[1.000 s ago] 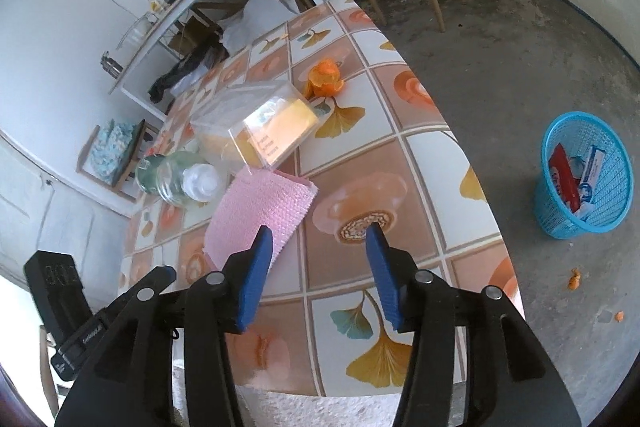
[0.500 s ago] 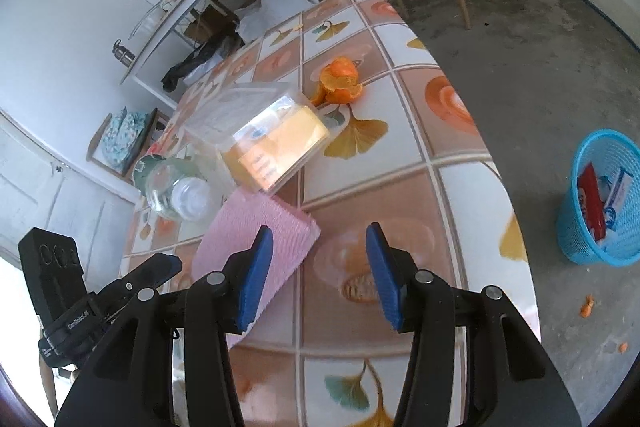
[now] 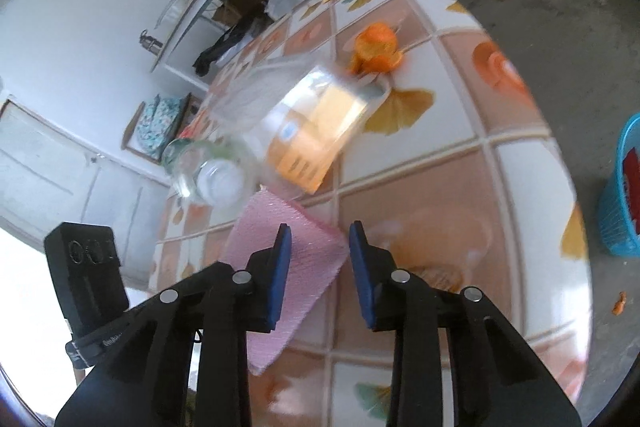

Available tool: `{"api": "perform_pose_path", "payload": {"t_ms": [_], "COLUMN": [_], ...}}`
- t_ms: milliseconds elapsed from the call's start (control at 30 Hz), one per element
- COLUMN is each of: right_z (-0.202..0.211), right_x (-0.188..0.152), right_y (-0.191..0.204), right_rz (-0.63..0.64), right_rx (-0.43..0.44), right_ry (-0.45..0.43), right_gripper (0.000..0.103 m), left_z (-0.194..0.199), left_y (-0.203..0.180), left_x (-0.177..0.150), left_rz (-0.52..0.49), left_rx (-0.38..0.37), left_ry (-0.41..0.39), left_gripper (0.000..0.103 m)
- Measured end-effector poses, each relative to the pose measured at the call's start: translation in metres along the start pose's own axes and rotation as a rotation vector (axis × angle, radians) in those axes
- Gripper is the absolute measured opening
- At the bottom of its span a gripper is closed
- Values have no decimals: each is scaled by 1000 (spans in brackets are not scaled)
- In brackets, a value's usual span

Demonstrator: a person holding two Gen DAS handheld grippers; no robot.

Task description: Collect trash

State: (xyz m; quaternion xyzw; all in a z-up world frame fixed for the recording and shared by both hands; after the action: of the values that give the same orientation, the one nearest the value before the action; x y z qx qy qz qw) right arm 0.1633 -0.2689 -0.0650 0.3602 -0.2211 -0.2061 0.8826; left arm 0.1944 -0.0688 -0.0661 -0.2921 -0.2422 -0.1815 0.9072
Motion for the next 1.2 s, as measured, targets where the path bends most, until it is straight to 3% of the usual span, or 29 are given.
{"api": "perform_pose_path", "payload": {"t_ms": [433,500,633,867,1200], "right_z": [-26,-26,-12,25,57], "right_x": [-38,-39,-36,-30,-45], "right_y": [49,53,50,31,13], "right_rz": [120,138,124,110,130], "right_rx": [33,8,-1,-25,-86], "right_ry": [71,60,13,-59,-100], "right_gripper": [31,31,47,64,76], "left_z": [55,61,71,76,71], "left_y": [7,10,12,5,-17], "left_x": [-54,-59,-64,-61,-57], "left_rz": [19,26,25,6,-59], "left_rx": [57,67,85,120,189], "left_ry": [3,0,-13,-31,-20], "left_gripper": [45,51,61,82,85]}}
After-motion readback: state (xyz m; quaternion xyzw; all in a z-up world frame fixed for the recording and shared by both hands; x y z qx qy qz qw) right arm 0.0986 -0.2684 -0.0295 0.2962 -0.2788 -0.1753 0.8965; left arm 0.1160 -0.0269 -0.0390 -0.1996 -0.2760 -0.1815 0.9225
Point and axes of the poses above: each gripper's, at about its wrist camera, not at the fingertips, and z roughly against the way its jaws point, y to its left, x to its top, the point moved 1 cm from there along -z, roughly the way its jaws point, and after that the axes turned 11 degrees about -z, right-handed, at the moved point
